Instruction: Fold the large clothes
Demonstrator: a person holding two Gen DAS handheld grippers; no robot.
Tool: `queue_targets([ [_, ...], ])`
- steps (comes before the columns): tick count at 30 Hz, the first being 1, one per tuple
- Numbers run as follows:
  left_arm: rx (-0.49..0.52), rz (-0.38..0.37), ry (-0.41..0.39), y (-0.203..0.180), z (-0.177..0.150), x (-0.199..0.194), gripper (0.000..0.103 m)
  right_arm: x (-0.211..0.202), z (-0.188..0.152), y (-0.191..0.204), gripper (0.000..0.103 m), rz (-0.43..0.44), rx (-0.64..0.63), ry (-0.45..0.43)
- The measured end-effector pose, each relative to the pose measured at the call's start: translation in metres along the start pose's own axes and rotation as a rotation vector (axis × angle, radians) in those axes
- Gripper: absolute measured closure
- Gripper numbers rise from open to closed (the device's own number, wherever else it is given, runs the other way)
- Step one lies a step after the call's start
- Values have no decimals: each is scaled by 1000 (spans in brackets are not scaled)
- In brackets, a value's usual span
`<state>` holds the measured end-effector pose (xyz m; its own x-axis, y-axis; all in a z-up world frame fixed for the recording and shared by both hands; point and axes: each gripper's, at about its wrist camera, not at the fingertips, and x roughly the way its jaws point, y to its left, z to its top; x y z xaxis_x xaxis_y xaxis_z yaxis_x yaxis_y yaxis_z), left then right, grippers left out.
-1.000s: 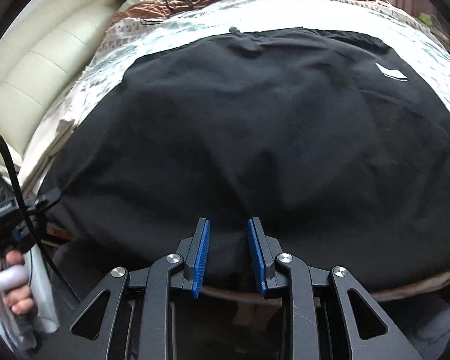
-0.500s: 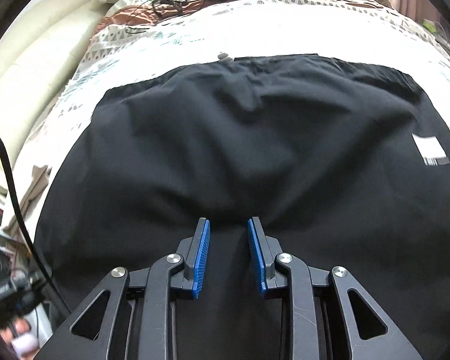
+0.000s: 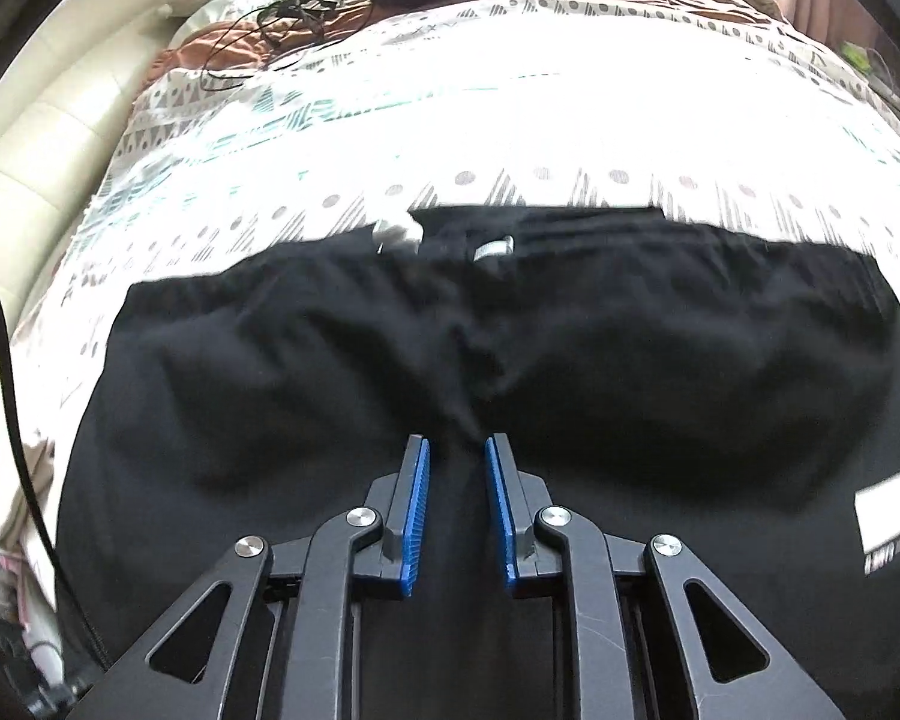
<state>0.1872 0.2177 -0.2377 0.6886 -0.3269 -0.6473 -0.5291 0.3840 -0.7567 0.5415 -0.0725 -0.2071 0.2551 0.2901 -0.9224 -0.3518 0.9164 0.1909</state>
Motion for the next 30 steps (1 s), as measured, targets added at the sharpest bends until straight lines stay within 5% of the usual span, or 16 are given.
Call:
queue_targets([
  [13,-3,-38,-24,-3,-3,-8,90,1,26,4,84,19,-10,37],
  [17,4,-64,-36,-9,-3,-13,90,-26,16,5,49,56,-15,-19],
  [23,77,-119,-72,-35,-4,-27,92,-71,-22,3,50,129,-51,-73],
  [30,141,-162,-93,-62,-5,-37,92,-72,-87,-2,76,191,-52,-26],
])
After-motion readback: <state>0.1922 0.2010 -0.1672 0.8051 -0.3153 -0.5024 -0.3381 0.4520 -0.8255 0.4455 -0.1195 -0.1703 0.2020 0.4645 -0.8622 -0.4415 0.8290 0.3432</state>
